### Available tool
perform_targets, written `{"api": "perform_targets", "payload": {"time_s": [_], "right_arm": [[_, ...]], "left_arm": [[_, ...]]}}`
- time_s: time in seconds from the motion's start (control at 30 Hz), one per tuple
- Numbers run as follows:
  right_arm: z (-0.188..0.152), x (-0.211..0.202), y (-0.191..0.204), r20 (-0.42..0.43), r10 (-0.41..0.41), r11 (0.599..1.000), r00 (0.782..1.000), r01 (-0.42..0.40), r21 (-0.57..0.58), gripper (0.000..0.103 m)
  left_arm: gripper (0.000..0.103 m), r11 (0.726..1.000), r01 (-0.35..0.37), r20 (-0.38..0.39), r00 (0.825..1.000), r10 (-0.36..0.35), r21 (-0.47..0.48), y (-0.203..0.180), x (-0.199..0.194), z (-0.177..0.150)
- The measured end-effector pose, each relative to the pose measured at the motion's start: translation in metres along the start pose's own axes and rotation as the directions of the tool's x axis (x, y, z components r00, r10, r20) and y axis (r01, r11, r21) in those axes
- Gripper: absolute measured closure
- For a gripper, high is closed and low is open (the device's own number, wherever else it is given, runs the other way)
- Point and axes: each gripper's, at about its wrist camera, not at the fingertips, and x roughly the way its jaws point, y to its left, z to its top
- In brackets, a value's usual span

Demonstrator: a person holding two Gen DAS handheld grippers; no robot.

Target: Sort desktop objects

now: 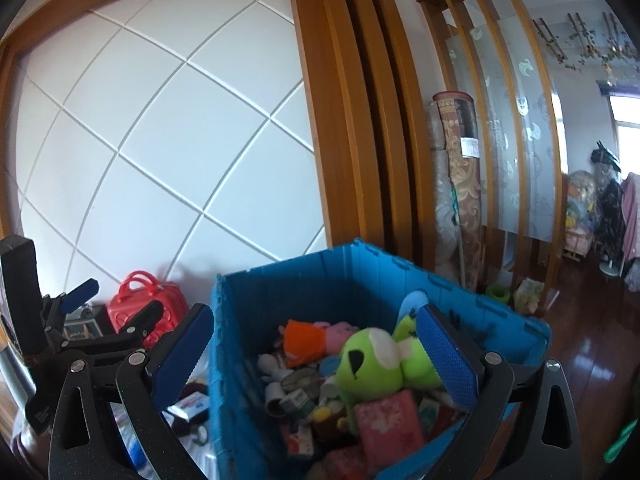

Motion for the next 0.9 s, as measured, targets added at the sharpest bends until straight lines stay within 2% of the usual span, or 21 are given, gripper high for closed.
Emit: {"api": "perform_targets", "payload": {"time_s": [0.1, 0.3, 0.5, 0.67, 0.8, 0.9], "right_arm": [[-0.015, -0.022, 0.024, -0.013, -0.015, 1.0, 1.0, 0.015, -0.006, 0.001], [-0.047, -0.071, 0.069, -0.01, -0.045, 0.999, 0.999, 0.045, -0.021, 0.001], [-0.081, -0.113, 0.098, -0.019, -0.081, 0.994, 0.997, 0.079, -0.08, 0.001], [-0.096, -0.136, 0.094, -0.024, -0.089, 0.993, 0.996, 0.087, -0.079, 0.001], [-0.096, -0.151, 0.077, -0.03, -0.102, 0.993, 0.994, 0.1, -0.066, 0.001], [-0.097, -0.163, 0.066, -0.021, -0.121, 0.99, 0.992, 0.119, -0.07, 0.001]], "left_arm": [[0.0, 1.0, -0.001, -0.014, 1.0, 0.001, -0.015, 0.024, -0.025, -0.017], [0.0, 0.998, -0.065, -0.001, 0.998, 0.065, 0.011, 0.051, -0.074, -0.048], [0.0, 1.0, -0.009, -0.003, 1.0, 0.009, -0.003, 0.056, -0.119, -0.074], [0.0, 0.999, -0.01, 0.01, 1.0, 0.01, -0.043, 0.04, -0.151, -0.081], [0.0, 0.997, 0.064, -0.01, 0.998, -0.064, -0.039, 0.017, -0.165, -0.079], [0.0, 0.996, 0.079, -0.003, 0.997, -0.079, -0.03, -0.002, -0.176, -0.078]]}}
